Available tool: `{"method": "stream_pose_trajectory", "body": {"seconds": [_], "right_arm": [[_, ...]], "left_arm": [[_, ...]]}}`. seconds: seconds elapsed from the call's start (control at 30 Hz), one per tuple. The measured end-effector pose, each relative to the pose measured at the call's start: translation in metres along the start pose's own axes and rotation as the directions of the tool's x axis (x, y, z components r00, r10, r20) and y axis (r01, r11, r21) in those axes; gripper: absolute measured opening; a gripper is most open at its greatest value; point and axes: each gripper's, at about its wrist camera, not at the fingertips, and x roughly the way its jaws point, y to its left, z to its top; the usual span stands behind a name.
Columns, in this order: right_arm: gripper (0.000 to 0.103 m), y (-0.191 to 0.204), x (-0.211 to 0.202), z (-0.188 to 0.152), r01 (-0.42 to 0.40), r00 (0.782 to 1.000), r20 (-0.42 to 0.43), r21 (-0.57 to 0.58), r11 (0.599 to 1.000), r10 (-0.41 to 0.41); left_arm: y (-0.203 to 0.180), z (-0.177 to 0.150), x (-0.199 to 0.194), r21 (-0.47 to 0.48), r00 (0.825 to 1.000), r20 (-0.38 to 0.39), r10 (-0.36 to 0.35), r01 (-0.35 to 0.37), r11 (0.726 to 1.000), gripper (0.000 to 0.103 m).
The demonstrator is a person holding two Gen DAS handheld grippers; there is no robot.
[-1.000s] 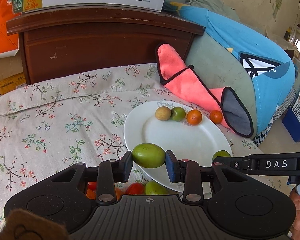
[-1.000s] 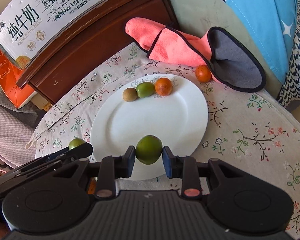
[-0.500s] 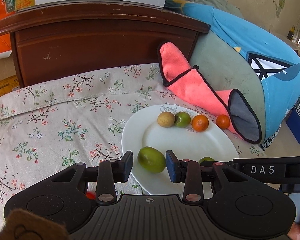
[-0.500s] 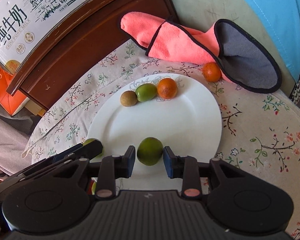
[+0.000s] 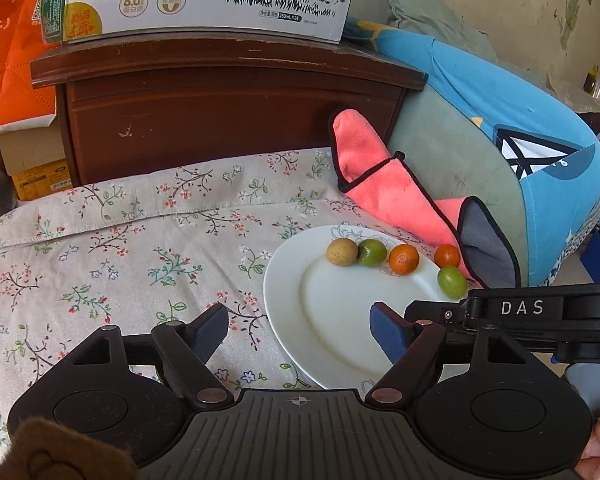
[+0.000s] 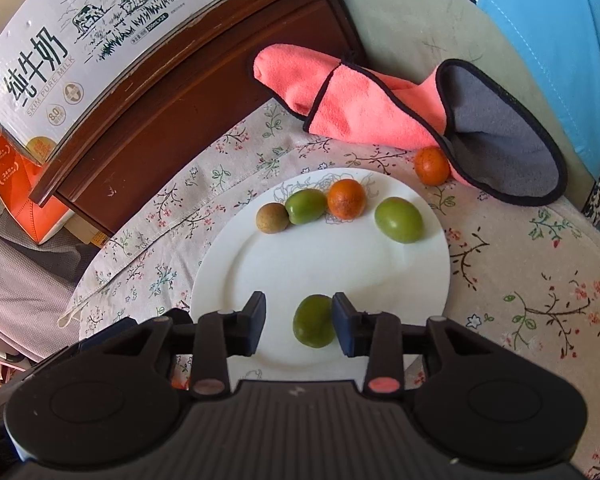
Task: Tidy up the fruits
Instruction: 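Lower both green plums onto the white plate and open both tools, then move both open tools back over the remaining fruit cluster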
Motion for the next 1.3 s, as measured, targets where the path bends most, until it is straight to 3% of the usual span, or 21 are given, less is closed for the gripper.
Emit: {"method": "stream_pose_trajectory", "body": {"seconds": [0.3, 0.7, 0.87, 1.07, 1.3], "right_arm": [[0.043, -0.002, 0.0, -0.001, -0.011, 1.0, -0.022, 0.011, 1.0, 0.011], [0.043, -0.01, -0.002, -0.007, -0.019, 0.999, -0.049, 0.043, 0.999, 0.021], [0.043, -0.002, -0.005, -0.01, -0.03, 0.999, -0.046, -0.003, 1.0, 0.03], [0.043, 0.016, -0.013, -0.02, -0.05, 0.998, -0.04, -0.102, 0.993, 0.046], [0.043, 0.043, -0.023, -0.041, -0.102, 0.994, -0.053, -0.237, 0.966, 0.092]], "left_arm": [[0.012, -0.003, -0.011, -0.05, 0.999, -0.052, -0.001, -0.001, 0.999, 0.081], [0.033, -0.014, -0.041, -0.145, 1.0, -0.022, 0.01, -0.013, 0.989, 0.085], [0.04, -0.016, -0.049, -0.158, 0.999, -0.006, 0.052, -0.053, 0.986, 0.085], [0.046, -0.019, -0.056, -0.137, 0.989, 0.002, 0.15, -0.148, 0.979, 0.085], [0.061, -0.03, -0.068, -0.157, 0.98, -0.009, 0.2, -0.199, 0.967, 0.085]]}}
